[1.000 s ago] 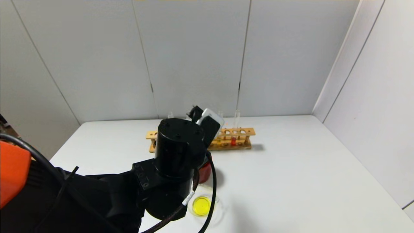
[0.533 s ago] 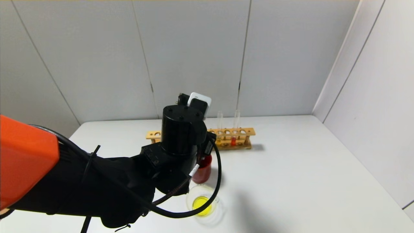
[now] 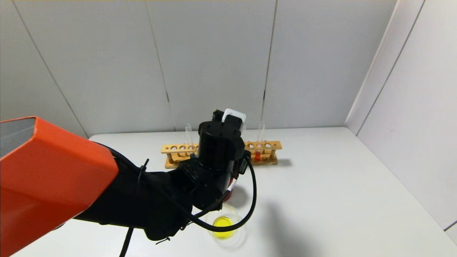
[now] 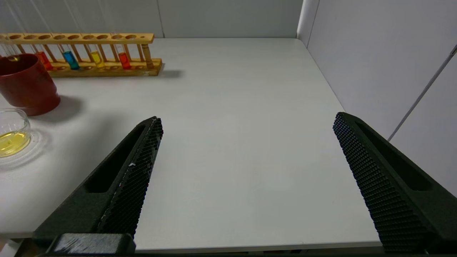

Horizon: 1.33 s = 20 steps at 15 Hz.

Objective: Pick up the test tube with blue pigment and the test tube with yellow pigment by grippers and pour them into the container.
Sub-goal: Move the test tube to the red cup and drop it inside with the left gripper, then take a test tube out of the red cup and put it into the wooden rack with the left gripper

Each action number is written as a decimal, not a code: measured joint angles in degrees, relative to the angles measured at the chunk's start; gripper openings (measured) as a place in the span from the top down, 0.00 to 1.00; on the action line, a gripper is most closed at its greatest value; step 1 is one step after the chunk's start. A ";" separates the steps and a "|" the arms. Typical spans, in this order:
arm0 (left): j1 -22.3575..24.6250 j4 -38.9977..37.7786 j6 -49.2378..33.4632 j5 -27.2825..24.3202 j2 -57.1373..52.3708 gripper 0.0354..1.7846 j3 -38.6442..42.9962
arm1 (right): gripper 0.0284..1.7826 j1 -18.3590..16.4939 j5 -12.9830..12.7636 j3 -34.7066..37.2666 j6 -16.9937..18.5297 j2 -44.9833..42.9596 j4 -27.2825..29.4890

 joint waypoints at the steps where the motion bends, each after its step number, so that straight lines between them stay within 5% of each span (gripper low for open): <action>1: 0.00 -0.05 -0.17 -0.11 1.12 0.84 -0.16 | 0.02 0.00 0.00 0.00 0.00 0.00 0.02; 11: 0.00 -0.05 -1.55 -0.17 6.00 0.77 0.44 | 0.02 0.00 0.00 0.00 -0.02 0.00 0.02; 20: -0.06 0.26 -1.05 0.52 4.27 0.08 1.57 | 0.02 0.02 0.00 0.00 0.00 0.00 0.02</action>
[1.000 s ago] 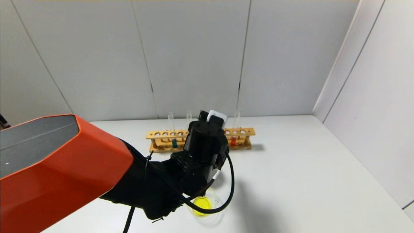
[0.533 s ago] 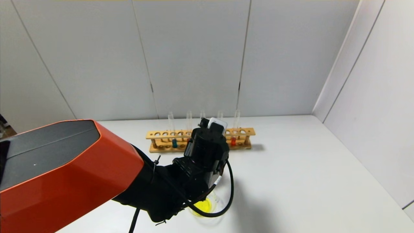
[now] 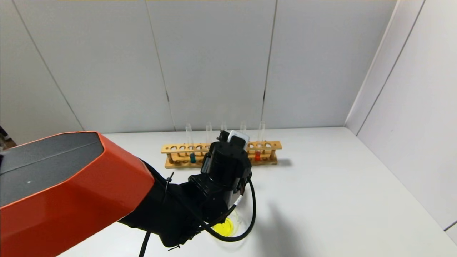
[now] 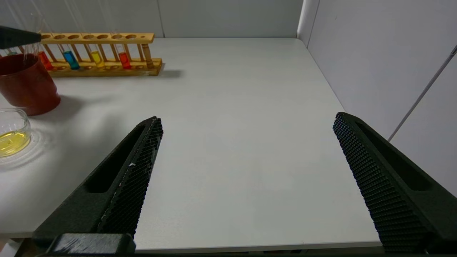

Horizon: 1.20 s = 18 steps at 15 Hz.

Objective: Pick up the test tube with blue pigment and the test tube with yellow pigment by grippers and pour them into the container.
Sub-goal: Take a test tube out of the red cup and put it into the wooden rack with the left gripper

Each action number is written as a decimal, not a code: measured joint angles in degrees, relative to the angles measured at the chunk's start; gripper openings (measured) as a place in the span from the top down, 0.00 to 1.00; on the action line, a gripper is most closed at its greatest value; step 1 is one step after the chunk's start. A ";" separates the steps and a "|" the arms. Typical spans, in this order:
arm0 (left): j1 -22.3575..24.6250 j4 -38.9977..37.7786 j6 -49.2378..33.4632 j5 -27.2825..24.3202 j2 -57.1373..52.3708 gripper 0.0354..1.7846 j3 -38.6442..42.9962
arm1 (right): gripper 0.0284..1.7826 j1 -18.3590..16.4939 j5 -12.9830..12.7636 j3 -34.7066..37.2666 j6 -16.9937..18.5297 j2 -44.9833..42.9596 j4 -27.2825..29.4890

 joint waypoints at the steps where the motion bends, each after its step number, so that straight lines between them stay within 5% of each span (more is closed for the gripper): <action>1: 0.00 0.13 0.79 0.07 -1.22 0.05 -0.13 | 0.02 0.00 0.00 0.00 -0.02 0.00 0.00; 8: 3.17 3.77 9.53 4.27 -18.85 0.02 4.41 | 0.02 -0.02 0.00 0.00 -0.02 0.00 -0.02; 13: 10.73 3.66 -7.30 8.85 -22.47 0.02 16.21 | 0.02 -0.02 0.00 0.00 0.00 0.00 -0.02; 18: 16.19 3.00 -13.12 0.99 -17.23 0.02 16.76 | 0.02 -0.05 0.00 0.00 -0.02 0.00 0.00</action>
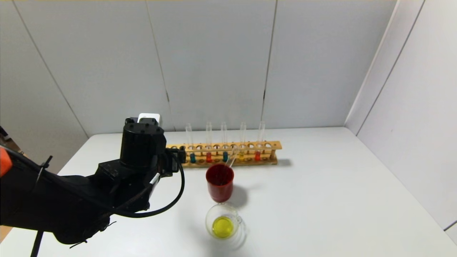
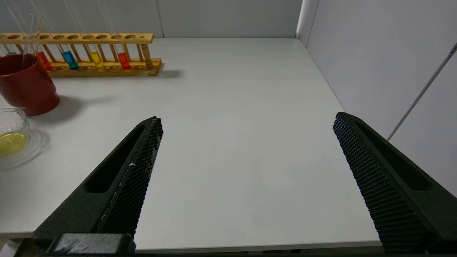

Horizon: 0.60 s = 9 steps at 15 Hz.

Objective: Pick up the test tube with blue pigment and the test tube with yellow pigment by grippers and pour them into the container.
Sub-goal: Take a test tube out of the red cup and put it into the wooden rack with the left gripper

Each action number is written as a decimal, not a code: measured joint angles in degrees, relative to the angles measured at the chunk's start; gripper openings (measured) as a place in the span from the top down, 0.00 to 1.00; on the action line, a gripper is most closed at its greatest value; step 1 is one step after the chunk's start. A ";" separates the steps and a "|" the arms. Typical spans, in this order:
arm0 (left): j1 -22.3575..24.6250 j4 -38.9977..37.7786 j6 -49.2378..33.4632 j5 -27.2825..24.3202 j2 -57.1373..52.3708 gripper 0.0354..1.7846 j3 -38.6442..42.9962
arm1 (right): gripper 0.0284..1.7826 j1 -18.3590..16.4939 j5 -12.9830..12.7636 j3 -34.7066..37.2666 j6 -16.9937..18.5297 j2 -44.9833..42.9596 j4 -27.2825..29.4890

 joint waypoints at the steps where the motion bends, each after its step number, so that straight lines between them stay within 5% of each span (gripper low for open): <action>1: 0.39 0.00 -0.80 -1.23 1.43 0.02 -0.94 | 0.02 0.00 0.00 0.00 0.02 0.00 0.00; 9: 2.32 -2.40 -1.43 -4.38 10.39 0.02 -8.69 | 0.02 0.02 0.00 0.00 0.02 0.00 0.00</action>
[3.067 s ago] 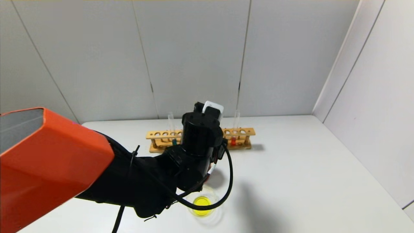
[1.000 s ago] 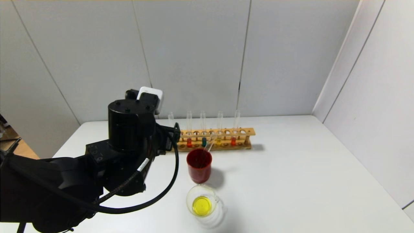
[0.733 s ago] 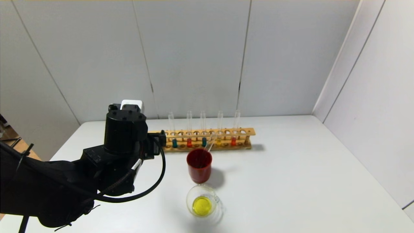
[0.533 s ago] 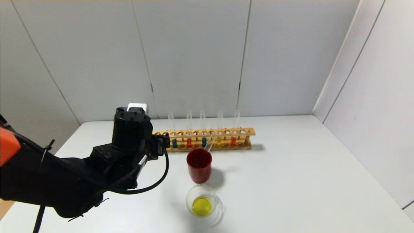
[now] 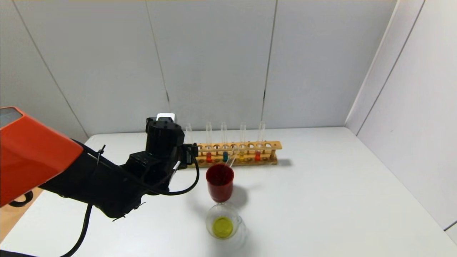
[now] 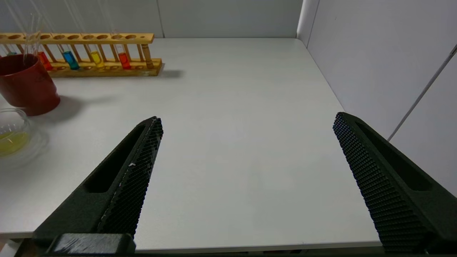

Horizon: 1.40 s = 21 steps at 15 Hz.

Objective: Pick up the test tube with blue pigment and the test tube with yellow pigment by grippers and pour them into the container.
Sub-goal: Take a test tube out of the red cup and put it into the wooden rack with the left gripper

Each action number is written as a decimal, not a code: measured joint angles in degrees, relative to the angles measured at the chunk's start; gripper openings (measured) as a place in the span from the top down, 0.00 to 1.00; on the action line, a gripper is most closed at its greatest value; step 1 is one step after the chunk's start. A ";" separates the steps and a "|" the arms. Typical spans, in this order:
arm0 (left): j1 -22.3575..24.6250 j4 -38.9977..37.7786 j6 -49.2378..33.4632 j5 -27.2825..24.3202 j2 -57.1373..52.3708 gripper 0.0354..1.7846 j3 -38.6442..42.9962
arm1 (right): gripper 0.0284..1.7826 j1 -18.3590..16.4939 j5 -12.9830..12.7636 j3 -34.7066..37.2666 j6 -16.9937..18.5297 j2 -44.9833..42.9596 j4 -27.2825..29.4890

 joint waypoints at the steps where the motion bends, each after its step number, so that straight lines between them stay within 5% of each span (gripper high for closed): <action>1: 0.63 0.11 0.09 -1.13 1.07 0.02 -1.32 | 0.02 0.00 0.00 0.00 0.00 0.00 0.00; 10: 3.61 5.51 0.60 -4.30 11.47 0.02 -16.42 | 0.02 0.00 0.00 -0.02 0.00 0.00 -0.02; 15: 4.82 5.85 0.60 -5.68 13.24 0.02 -18.35 | 0.02 0.00 -0.02 -0.02 0.00 0.00 -0.02; 18: 4.90 5.85 0.68 -5.71 13.40 0.12 -18.10 | 0.02 0.00 0.00 -0.02 -0.02 0.00 -0.02; 21: 4.68 5.88 0.83 -5.71 13.65 0.36 -18.14 | 0.02 0.00 0.00 0.00 0.00 0.00 0.00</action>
